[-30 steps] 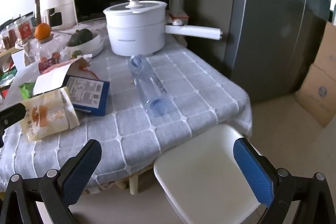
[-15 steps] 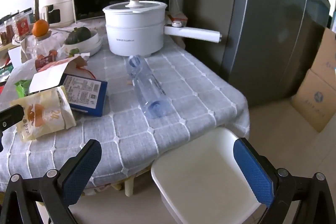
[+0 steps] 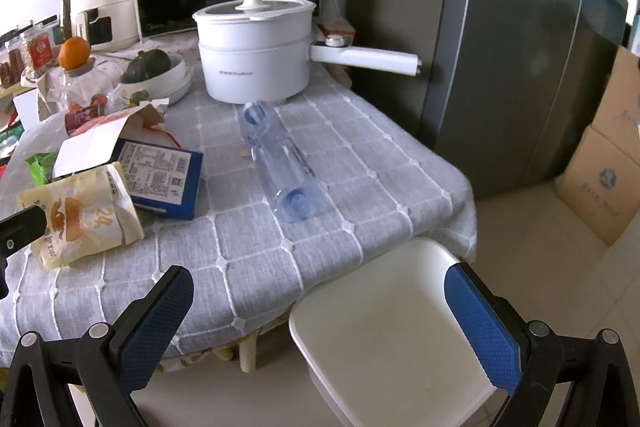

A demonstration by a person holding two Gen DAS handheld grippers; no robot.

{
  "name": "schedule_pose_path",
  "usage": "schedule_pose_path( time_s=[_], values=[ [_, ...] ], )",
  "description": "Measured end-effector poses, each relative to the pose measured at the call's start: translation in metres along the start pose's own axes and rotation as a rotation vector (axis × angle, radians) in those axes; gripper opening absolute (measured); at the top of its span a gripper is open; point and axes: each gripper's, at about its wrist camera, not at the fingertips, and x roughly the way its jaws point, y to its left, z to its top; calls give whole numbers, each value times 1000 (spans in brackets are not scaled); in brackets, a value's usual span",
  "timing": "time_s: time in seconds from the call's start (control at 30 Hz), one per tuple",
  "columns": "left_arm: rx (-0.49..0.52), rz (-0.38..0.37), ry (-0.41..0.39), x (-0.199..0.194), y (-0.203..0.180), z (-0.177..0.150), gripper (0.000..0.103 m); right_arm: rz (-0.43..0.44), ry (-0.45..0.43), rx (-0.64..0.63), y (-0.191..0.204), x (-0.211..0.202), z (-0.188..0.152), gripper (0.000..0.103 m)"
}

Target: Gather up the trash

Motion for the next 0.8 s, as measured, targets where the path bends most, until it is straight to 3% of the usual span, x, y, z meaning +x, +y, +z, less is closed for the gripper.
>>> schedule_pose_path(
  time_s=[0.8],
  values=[
    [4, 2, -1, 2, -2, -2, 103, 1, -4, 7, -3, -1, -1, 103]
  ],
)
